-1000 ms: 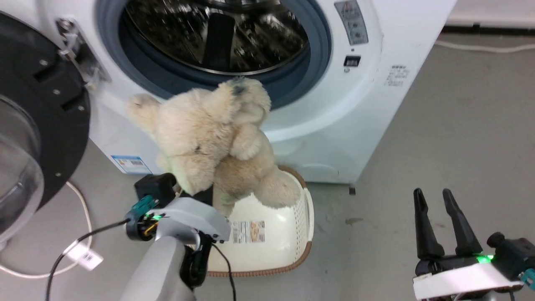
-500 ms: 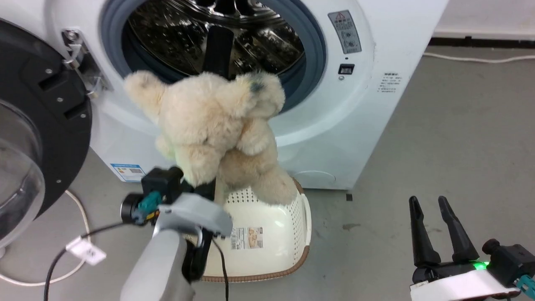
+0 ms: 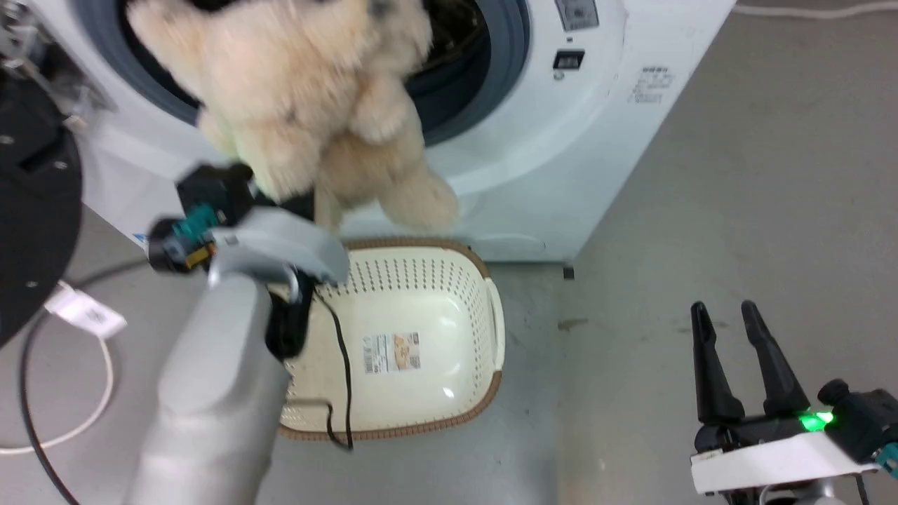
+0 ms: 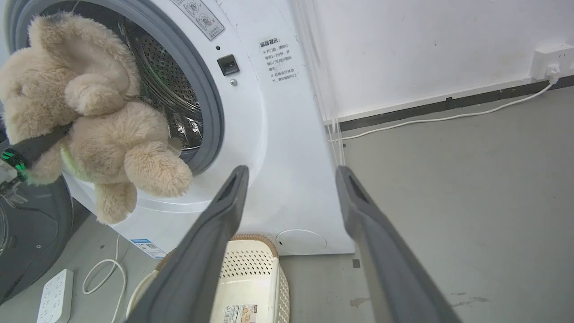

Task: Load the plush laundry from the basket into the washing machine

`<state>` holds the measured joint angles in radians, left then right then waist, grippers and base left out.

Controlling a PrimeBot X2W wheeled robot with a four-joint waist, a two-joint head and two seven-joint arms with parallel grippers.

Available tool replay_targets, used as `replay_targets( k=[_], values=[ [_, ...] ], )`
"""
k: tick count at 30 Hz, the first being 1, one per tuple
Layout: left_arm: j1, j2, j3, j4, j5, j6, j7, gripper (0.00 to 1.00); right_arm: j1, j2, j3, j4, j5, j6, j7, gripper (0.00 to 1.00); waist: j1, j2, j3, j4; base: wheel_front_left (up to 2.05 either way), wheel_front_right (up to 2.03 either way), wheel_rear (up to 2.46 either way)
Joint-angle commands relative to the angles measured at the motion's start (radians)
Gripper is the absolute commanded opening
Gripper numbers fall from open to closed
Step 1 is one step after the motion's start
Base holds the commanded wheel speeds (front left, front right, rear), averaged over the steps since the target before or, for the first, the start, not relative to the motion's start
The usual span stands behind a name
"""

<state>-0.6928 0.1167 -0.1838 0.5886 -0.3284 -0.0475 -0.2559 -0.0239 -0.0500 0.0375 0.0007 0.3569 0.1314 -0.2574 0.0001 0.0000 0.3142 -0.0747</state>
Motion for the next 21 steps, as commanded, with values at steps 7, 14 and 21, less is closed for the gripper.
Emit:
replay_targets(
  k=[7, 14, 21],
  values=[
    [-0.148, 0.031, 0.027, 0.04, 0.005, -0.011, -0.006, 0.0, -0.044, 0.0, 0.001, -0.017, -0.001, -0.001, -0.004, 1.0, -0.0001, 0.0, 0.092, -0.03, 0.0, 0.0, 0.0],
    [-0.281, 0.058, 0.02, 0.096, 0.021, -0.019, -0.006, 0.0, -0.076, 0.0, 0.007, -0.033, -0.002, -0.001, -0.004, 1.0, -0.0001, 0.0, 0.16, -0.056, 0.0, 0.0, 0.0],
    [-0.393, 0.091, 0.015, 0.134, 0.036, -0.025, -0.005, 0.0, -0.091, 0.0, 0.015, -0.045, 0.009, -0.001, -0.004, 1.0, -0.0001, 0.0, 0.218, -0.083, 0.0, 0.0, 0.0]
  ],
)
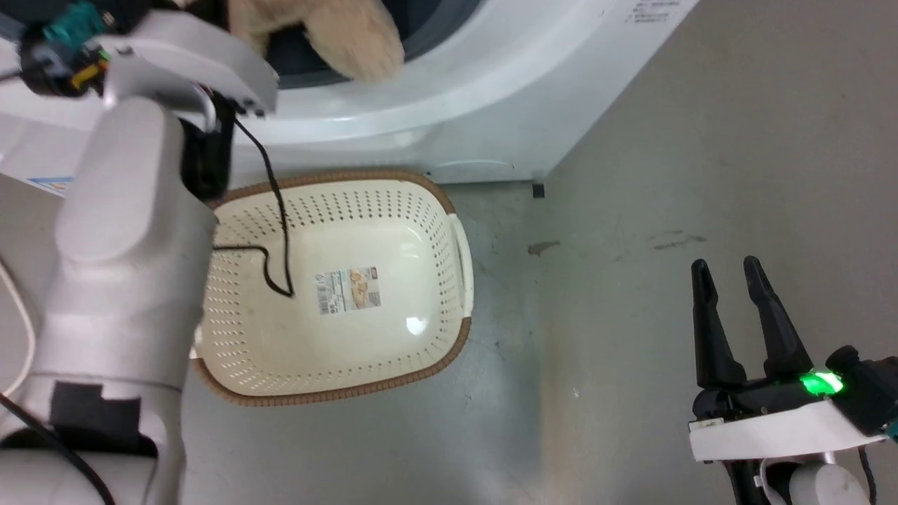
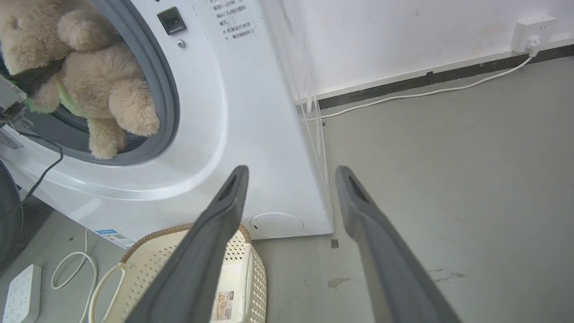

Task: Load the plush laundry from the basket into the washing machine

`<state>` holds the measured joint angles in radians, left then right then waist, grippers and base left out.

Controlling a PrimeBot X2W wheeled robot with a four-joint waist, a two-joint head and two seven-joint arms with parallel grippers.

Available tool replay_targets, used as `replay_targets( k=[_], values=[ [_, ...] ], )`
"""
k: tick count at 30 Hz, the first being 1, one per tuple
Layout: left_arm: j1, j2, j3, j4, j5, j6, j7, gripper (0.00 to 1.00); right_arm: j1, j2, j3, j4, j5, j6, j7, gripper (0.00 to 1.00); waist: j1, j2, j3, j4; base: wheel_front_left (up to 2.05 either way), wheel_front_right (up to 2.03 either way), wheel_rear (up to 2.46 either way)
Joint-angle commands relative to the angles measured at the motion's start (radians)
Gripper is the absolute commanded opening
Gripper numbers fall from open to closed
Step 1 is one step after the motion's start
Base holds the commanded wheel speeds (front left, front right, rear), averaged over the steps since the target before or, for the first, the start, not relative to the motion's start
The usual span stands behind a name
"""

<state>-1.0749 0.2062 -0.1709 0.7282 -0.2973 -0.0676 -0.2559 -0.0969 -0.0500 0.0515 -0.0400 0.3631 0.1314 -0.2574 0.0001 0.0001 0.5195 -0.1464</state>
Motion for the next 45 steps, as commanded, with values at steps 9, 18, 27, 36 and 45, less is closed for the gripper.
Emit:
replay_targets(
  k=[9, 18, 27, 36, 45],
  values=[
    [-0.16, 0.06, 0.003, 0.037, 0.024, 0.003, -0.001, 0.0, -0.035, 0.0, 0.017, -0.024, 0.024, -0.001, -0.004, 1.0, -0.0001, -0.0001, 0.095, -0.066, 0.0, 0.0, 0.0],
    [-0.296, 0.139, -0.007, 0.049, 0.053, 0.006, 0.026, 0.0, -0.042, 0.0, 0.035, -0.047, 0.053, -0.001, -0.004, 1.0, -0.0001, -0.0001, 0.178, -0.137, 0.0, 0.0, 0.0],
    [-0.39, 0.218, -0.013, 0.032, 0.076, 0.012, 0.068, 0.0, -0.042, 0.0, 0.056, -0.085, 0.08, -0.001, -0.004, 1.0, -0.0001, -0.0001, 0.25, -0.194, 0.0, 0.0, 0.0],
    [-0.475, 0.262, -0.018, 0.014, 0.081, 0.012, 0.104, 0.0, -0.023, 0.0, 0.067, -0.12, 0.093, -0.001, -0.004, 1.0, -0.0001, -0.0001, 0.313, -0.225, 0.0, 0.0, 0.0],
    [-0.522, 0.262, -0.035, 0.05, 0.076, 0.011, 0.139, 0.37, -0.014, 0.0, 0.064, -0.138, 0.098, -0.001, -0.004, 1.0, -0.0001, -0.0001, 0.342, -0.23, 0.0, 0.0, 0.0]
  ],
)
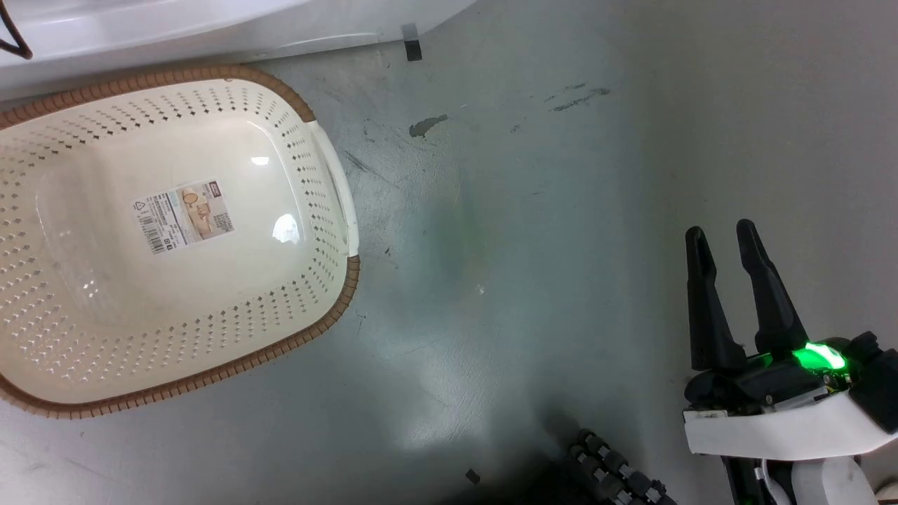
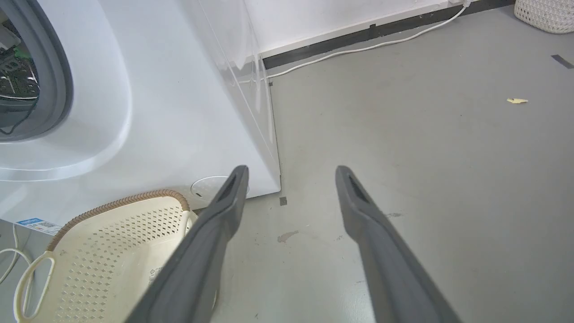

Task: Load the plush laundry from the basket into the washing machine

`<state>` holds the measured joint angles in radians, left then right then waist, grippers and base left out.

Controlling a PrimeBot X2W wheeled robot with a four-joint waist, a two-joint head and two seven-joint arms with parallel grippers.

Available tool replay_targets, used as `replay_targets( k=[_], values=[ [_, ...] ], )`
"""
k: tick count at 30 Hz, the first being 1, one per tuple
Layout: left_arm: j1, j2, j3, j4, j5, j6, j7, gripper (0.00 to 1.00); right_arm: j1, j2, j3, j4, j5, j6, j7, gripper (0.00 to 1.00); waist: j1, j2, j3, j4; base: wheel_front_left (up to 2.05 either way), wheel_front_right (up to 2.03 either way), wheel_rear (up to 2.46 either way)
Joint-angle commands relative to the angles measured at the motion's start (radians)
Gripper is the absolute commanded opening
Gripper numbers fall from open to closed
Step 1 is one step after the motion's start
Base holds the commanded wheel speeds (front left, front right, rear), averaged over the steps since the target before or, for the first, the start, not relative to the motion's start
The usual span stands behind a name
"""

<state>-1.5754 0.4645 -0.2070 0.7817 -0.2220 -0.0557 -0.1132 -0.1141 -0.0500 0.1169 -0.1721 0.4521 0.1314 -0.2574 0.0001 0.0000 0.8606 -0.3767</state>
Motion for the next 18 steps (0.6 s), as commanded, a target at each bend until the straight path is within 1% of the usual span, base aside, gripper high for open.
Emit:
replay_targets(
  k=[1, 2, 12, 13, 18],
  values=[
    [-0.025, 0.003, 0.001, 0.003, -0.001, 0.001, -0.003, 0.88, 0.003, 0.0, -0.002, -0.007, 0.009, -0.001, -0.004, 1.0, -0.0001, 0.0, 0.002, 0.001, 0.0, 0.0, 0.0],
    [-0.029, 0.002, 0.0, 0.009, -0.002, 0.002, -0.003, 1.0, 0.003, 0.0, -0.002, -0.008, 0.009, -0.001, -0.004, 1.0, -0.0001, 0.0, 0.004, 0.002, 0.0, 0.0, 0.0],
    [-0.05, -0.019, -0.013, 0.076, -0.018, -0.004, -0.035, 1.0, -0.015, 0.0, -0.009, -0.008, -0.006, -0.001, -0.004, 1.0, -0.0001, 0.0, 0.006, 0.029, 0.0, 0.0, 0.0],
    [-0.046, -0.034, -0.007, 0.095, -0.036, -0.009, -0.059, 1.0, -0.023, 0.0, -0.012, -0.005, -0.015, -0.001, -0.004, 1.0, -0.0001, 0.0, -0.007, 0.043, 0.0, 0.0, 0.0],
    [-0.029, -0.068, -0.009, 0.123, -0.06, -0.018, -0.084, 1.0, -0.038, 0.0, -0.021, -0.002, -0.028, -0.001, -0.004, 1.0, -0.0001, 0.0, -0.03, 0.076, 0.0, 0.0, 0.0]
  ],
)
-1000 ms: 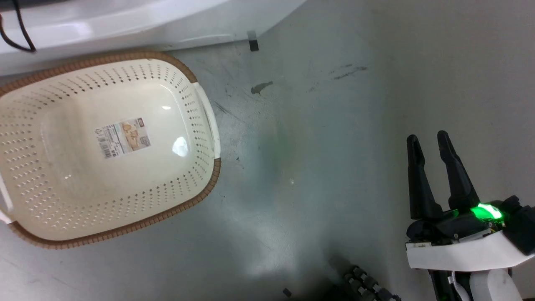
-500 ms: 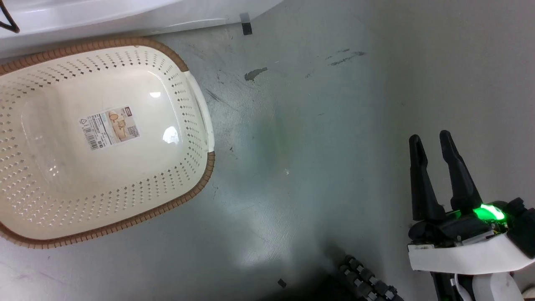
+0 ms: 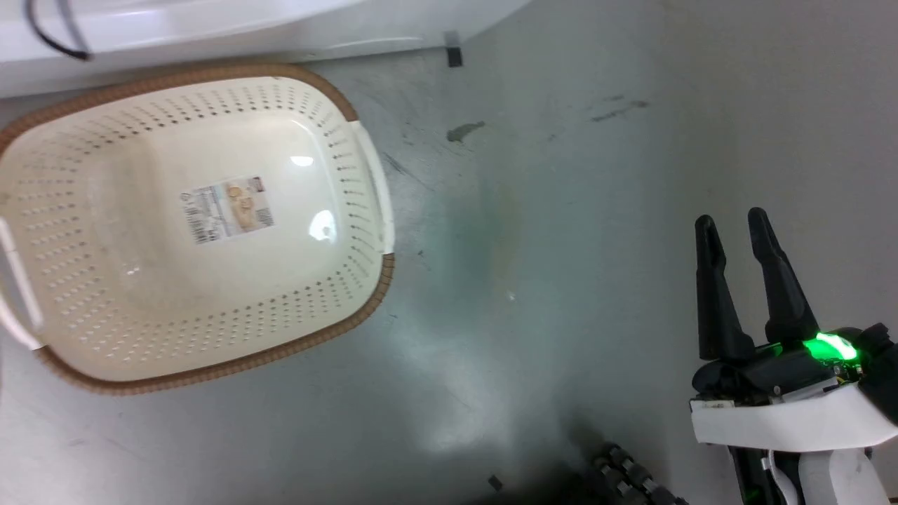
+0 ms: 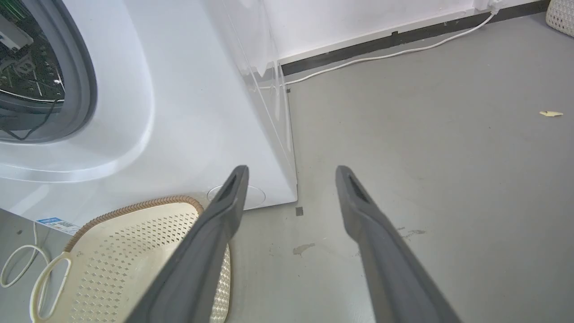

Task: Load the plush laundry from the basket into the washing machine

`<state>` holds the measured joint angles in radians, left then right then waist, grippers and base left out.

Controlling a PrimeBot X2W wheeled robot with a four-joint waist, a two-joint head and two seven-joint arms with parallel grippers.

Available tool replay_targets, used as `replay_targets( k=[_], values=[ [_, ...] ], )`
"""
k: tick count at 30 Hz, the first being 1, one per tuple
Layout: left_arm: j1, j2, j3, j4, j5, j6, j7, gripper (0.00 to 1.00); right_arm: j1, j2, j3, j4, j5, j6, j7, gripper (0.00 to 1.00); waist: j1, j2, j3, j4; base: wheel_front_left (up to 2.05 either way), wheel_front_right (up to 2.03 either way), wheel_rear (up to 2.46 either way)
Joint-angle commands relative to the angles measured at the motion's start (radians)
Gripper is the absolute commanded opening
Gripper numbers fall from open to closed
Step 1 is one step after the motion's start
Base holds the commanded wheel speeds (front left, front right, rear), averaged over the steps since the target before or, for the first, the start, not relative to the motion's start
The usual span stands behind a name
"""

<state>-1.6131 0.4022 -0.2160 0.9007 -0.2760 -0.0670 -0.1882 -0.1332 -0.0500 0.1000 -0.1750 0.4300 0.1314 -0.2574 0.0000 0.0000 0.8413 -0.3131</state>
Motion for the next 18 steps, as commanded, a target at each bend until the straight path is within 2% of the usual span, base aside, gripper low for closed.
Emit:
replay_targets(
  k=[1, 8, 18],
  values=[
    [0.016, -0.015, 0.001, 0.008, -0.014, -0.009, -0.015, 1.0, -0.021, 0.0, -0.007, 0.004, -0.007, -0.001, -0.004, 1.0, 0.0, 0.0, -0.017, 0.02, 0.0, 0.0, 0.0],
    [0.118, -0.079, -0.009, 0.026, -0.043, -0.017, -0.051, 1.0, -0.049, 0.0, -0.02, 0.027, -0.023, -0.001, -0.004, 1.0, 0.0, 0.0, -0.077, 0.076, 0.0, 0.0, 0.0],
    [0.3, -0.131, 0.007, -0.008, -0.085, -0.008, -0.071, 1.0, -0.07, 0.0, -0.032, 0.067, -0.054, -0.001, -0.004, 1.0, 0.0, 0.0, -0.188, 0.136, 0.0, 0.0, 0.0]
  ],
)
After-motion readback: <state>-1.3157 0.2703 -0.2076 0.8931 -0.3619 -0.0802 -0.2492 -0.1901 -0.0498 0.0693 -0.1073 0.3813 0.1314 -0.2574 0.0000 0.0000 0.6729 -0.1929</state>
